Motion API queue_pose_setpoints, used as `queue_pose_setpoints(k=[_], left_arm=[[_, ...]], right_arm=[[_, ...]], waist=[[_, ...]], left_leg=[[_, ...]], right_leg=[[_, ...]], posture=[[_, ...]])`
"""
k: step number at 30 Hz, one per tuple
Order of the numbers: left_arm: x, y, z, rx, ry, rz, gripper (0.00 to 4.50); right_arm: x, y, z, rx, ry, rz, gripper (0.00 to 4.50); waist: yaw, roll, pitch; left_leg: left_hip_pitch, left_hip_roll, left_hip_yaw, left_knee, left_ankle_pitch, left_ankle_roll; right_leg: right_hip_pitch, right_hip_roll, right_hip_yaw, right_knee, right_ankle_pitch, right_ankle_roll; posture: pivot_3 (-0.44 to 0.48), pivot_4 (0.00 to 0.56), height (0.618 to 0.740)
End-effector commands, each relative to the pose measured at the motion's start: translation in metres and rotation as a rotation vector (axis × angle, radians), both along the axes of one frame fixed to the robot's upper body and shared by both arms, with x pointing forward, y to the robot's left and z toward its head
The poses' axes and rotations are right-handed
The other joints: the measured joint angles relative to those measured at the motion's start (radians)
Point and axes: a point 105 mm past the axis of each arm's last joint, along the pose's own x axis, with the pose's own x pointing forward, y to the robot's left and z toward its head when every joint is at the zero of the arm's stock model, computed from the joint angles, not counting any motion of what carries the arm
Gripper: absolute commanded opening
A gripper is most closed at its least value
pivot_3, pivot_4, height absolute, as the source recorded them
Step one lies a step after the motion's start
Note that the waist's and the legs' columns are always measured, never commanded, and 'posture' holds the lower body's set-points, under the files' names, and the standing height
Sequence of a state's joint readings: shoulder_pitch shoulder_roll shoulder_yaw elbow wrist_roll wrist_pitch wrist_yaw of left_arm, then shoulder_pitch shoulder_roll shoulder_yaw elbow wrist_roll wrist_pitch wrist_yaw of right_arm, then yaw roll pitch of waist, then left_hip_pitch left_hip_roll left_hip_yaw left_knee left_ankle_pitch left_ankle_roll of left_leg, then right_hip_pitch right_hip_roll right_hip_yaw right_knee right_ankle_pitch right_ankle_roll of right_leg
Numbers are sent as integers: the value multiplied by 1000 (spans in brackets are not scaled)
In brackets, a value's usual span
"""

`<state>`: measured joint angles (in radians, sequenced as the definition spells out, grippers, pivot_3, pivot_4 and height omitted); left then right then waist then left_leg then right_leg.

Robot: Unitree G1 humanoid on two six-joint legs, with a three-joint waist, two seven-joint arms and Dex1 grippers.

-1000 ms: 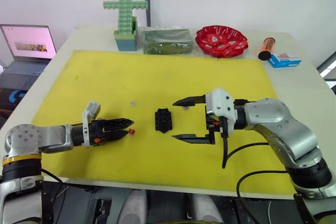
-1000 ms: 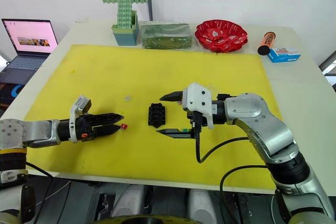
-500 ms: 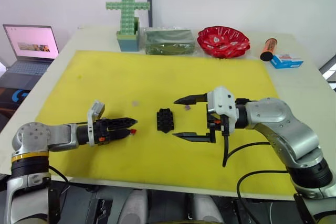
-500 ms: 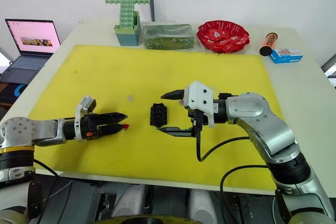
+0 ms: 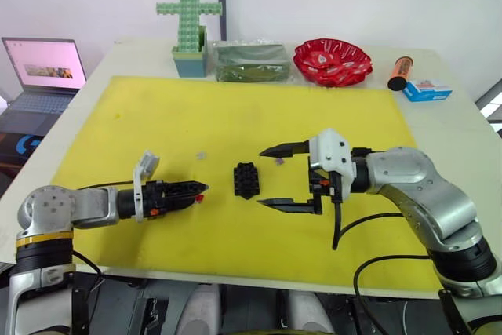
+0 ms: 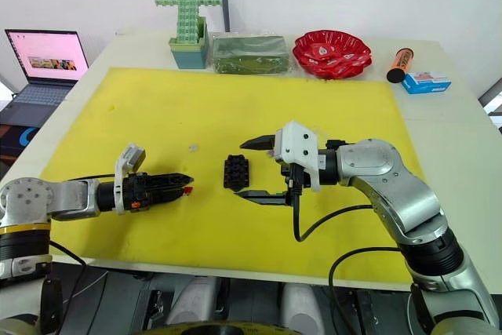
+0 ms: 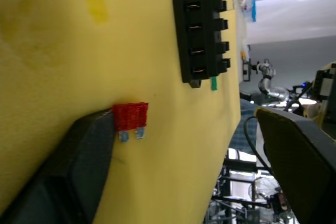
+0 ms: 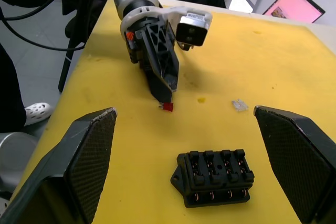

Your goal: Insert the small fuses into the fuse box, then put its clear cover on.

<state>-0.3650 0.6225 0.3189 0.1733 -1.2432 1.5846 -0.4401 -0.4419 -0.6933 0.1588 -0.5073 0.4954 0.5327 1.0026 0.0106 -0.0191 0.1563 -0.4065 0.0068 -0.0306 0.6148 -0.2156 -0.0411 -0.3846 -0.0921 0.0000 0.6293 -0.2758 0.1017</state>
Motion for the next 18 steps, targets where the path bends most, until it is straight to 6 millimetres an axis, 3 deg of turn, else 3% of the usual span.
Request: queue_pose_setpoints(k=[1,8,18], left_arm=[[-9,7,-28,109,113,21,2741],[-16,14,-45,175,145,31,158],[-20,12,-25,95,78,-3,58]], right_arm=[[-4,4,9,28,-31,17,4500],[-3,4,9,30,-32,12,4500],[5,1,13,96,77,-18,4500]], waist=[[-1,0,0],[-8,2,-1],[-22,3,-2]], left_leg=[[0,0,0,0,0,0],[0,0,1,-2,0,0],[0,3,1,-3,0,0]], right_leg=[[0,0,0,0,0,0],[-2,1,0,0,0,0],[-2,1,0,0,0,-1]], posture=[[0,150,740],[0,150,740],[0,150,740]])
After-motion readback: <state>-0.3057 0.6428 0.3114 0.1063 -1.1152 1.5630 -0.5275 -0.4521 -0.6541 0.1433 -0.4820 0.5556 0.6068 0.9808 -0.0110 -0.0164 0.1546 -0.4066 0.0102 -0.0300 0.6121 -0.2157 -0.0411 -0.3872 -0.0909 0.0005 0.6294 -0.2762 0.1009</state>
